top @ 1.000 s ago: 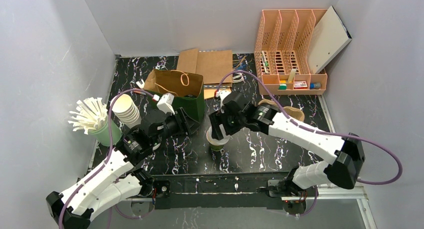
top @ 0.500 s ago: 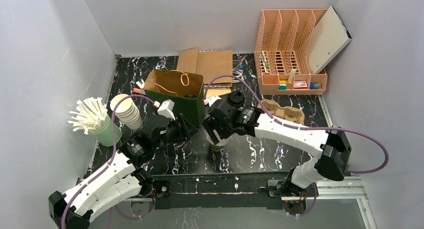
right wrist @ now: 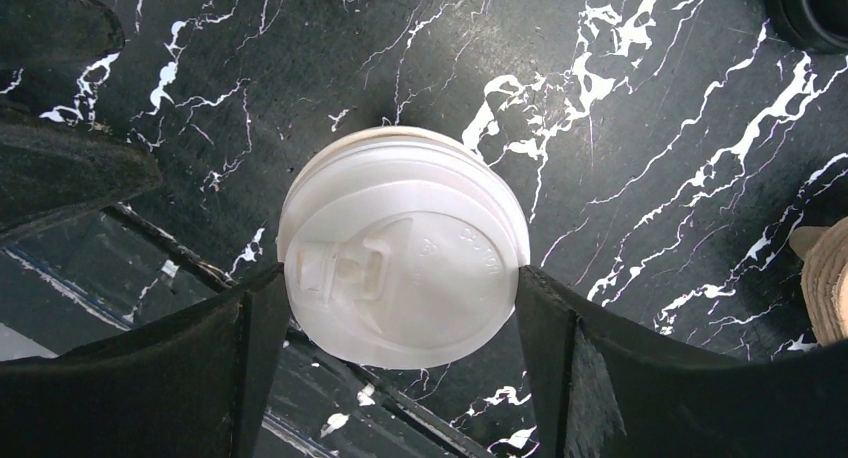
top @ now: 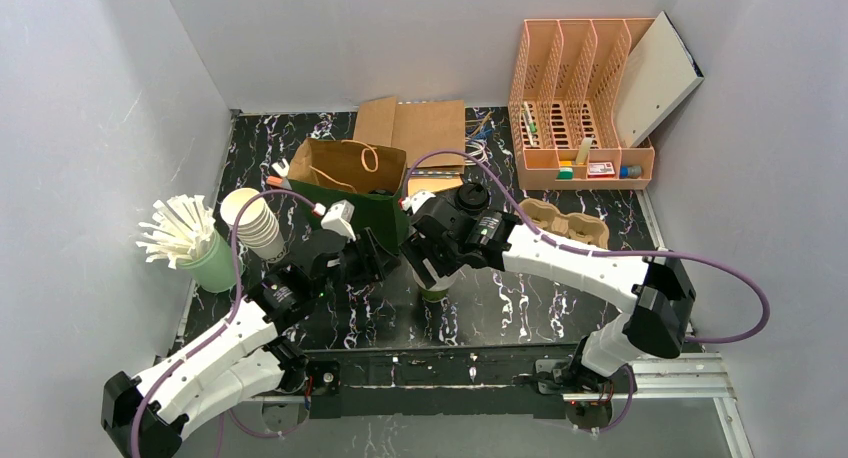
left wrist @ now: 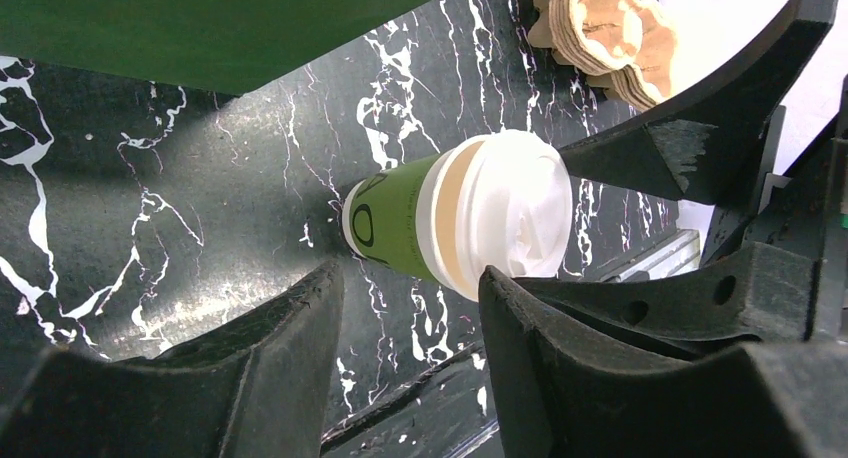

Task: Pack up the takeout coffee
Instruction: Close the cup lid on the coffee cup.

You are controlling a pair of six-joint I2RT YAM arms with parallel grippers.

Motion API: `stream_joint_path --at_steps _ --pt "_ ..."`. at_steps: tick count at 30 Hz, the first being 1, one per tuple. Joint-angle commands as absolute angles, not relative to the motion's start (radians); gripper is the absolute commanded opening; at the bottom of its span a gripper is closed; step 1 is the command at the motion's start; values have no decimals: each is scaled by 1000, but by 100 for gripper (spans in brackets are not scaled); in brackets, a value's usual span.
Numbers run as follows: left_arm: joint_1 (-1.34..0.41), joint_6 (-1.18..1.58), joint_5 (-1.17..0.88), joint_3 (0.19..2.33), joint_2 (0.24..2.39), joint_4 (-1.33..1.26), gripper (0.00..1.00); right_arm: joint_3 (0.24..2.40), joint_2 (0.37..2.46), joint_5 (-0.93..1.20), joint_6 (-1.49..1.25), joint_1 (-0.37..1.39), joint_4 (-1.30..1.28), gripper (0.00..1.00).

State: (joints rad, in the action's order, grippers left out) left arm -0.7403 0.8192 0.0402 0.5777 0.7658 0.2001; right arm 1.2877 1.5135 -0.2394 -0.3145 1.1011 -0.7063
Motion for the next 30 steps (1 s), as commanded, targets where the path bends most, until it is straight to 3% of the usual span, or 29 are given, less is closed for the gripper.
stream_joint_path --at_steps 1,10,15,30 --pt "-744 823 36 561 769 175 51 1336 1530 -234 -300 1107 -696 86" --pt "-745 833 8 531 808 140 51 1347 1546 -223 -290 1108 -696 87" --pt "-744 845 0 499 832 97 50 1346 1547 -221 -284 1106 -696 98" --pt "-745 853 -21 454 829 5 48 1360 1493 -164 -279 1107 -659 98"
